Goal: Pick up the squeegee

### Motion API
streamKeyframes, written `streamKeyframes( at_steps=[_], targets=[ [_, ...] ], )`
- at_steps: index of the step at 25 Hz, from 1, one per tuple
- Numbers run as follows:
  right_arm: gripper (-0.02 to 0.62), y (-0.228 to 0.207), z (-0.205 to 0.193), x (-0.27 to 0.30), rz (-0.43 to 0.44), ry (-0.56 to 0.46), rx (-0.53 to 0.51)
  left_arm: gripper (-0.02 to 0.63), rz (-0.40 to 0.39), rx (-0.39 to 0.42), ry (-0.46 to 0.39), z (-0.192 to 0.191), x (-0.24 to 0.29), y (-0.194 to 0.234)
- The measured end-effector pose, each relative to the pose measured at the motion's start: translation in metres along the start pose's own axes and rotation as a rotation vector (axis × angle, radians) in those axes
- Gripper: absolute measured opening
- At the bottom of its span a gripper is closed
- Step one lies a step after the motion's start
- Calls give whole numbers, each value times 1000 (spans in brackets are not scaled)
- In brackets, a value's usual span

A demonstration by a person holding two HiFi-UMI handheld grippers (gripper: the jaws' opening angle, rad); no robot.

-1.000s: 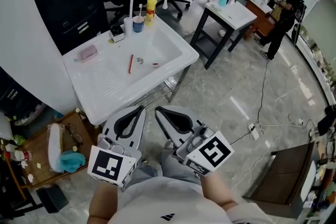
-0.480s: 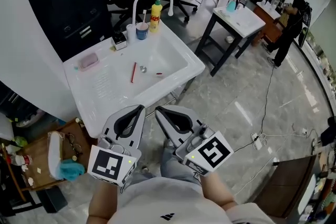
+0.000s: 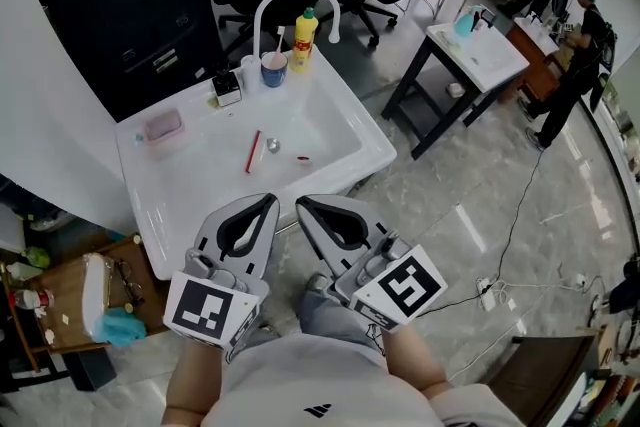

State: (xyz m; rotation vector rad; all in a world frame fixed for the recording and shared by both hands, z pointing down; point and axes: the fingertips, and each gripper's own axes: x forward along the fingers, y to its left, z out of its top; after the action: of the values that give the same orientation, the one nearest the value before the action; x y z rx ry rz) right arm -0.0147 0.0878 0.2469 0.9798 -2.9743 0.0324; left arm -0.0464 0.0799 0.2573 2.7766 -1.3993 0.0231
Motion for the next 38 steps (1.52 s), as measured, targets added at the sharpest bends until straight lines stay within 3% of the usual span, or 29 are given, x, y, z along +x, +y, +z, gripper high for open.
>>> streamKeyframes(
  at_steps=[20,30,38],
  targets=[
    [9,-123,-8,0,106,3,13,12,103,8,-22,5,122,1],
    [9,-155,-12,17,52,9,42,12,37,6,3,1,157,19],
    [9,-178,-9,46,-55,13,66,12,-114,32,63,-4,185,54]
  ],
)
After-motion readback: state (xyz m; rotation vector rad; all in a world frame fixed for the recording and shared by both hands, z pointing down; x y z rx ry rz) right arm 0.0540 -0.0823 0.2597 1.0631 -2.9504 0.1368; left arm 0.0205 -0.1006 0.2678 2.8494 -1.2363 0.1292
